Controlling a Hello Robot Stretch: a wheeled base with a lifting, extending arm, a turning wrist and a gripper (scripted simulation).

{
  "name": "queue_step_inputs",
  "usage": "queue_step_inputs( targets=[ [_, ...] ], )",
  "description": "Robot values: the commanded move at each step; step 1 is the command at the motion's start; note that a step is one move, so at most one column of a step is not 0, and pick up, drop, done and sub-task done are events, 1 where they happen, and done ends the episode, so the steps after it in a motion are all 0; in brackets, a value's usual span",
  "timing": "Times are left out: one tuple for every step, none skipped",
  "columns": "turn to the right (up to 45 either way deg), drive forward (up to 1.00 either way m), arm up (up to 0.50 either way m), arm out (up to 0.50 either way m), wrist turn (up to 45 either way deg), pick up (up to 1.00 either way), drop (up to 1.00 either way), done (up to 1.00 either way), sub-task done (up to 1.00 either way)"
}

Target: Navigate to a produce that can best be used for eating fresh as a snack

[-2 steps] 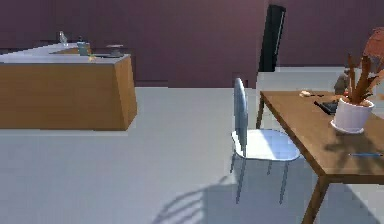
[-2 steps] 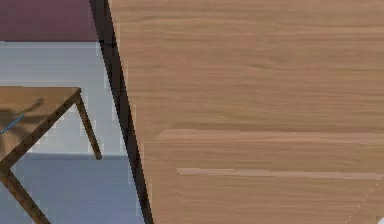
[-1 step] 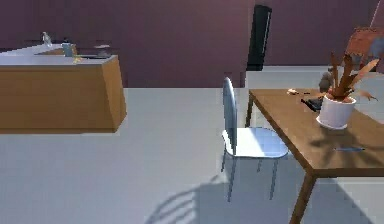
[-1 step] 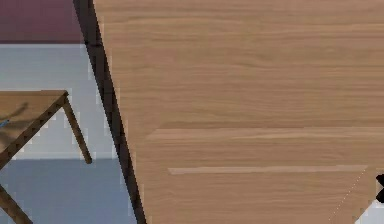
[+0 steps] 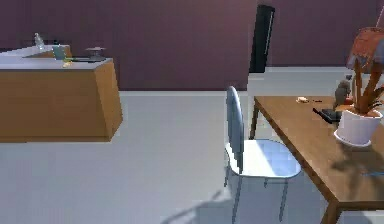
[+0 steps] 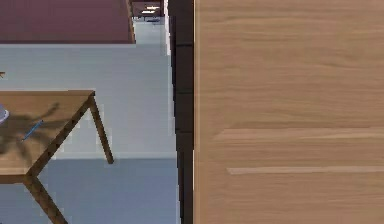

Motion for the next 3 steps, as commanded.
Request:
queue_step_inputs(
  targets=[
    [-6.0, 0.0, 0.0, 0.0, 0.0, 0.0, 0.0, 0.0, 0.0],
    [0.0, 0.85, 0.0, 0.0, 0.0, 0.0, 0.0, 0.0, 0.0],
    [-6.0, 0.0, 0.0, 0.0, 0.0, 0.0, 0.0, 0.0, 0.0]
  ],
)
